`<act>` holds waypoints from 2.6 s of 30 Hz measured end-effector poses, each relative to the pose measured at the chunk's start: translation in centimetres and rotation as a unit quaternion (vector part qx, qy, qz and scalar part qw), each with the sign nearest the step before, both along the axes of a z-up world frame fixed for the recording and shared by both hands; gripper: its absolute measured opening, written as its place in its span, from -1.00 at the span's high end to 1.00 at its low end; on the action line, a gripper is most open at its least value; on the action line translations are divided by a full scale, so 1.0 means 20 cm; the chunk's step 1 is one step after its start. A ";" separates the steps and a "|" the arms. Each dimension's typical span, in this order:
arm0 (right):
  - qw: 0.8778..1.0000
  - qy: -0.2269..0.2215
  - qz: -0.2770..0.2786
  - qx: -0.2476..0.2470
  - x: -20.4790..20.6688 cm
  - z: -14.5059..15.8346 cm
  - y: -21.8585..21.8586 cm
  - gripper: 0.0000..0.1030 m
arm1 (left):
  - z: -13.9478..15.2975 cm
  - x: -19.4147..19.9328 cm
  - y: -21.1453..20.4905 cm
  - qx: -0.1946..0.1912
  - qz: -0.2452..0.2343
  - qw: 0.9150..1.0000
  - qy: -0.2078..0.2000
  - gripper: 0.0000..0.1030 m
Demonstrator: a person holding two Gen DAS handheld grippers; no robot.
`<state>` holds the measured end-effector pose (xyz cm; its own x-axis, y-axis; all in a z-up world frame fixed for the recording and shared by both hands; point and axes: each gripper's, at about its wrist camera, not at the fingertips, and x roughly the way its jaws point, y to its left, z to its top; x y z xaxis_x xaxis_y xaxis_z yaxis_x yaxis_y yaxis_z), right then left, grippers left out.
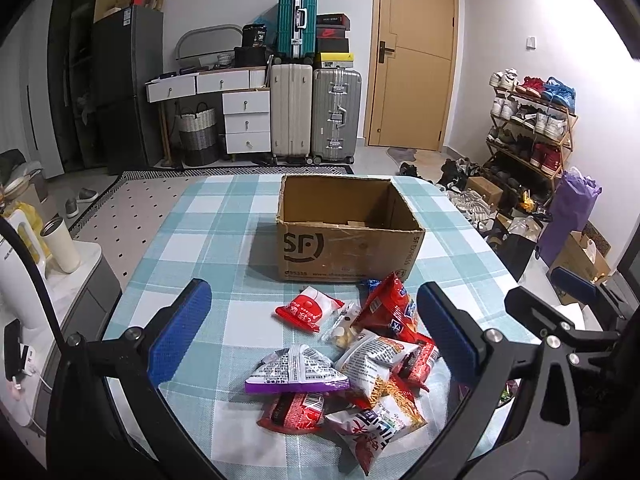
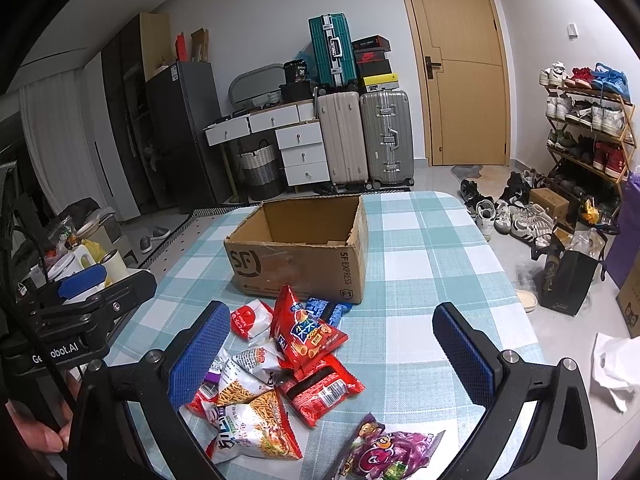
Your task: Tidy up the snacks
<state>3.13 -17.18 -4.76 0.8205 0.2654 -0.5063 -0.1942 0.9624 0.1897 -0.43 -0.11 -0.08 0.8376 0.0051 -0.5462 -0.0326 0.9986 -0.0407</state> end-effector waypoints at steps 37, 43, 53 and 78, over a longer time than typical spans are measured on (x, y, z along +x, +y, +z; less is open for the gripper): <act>1.000 0.001 0.007 -0.005 -0.01 0.03 0.01 -1.00 | 0.00 -0.01 -0.01 -0.002 0.001 1.000 0.003 -0.99; 1.000 0.001 0.010 -0.005 -0.01 0.02 0.01 -1.00 | -0.01 -0.01 -0.01 -0.003 0.001 1.000 0.006 -0.99; 1.000 0.003 0.023 -0.004 -0.06 -0.01 0.00 -1.00 | -0.02 -0.01 -0.01 -0.005 0.000 1.000 0.007 -0.99; 0.994 0.107 0.029 -0.002 -0.18 -0.47 -0.14 -1.00 | -0.11 0.02 0.05 -0.042 -0.012 0.999 0.025 -0.99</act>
<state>-0.55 -19.89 -14.17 0.6768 0.3073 -0.6690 -0.2048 0.9514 0.2299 -0.08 0.95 -2.28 0.8083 -0.0627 -0.5854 -0.0118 0.9924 -0.1227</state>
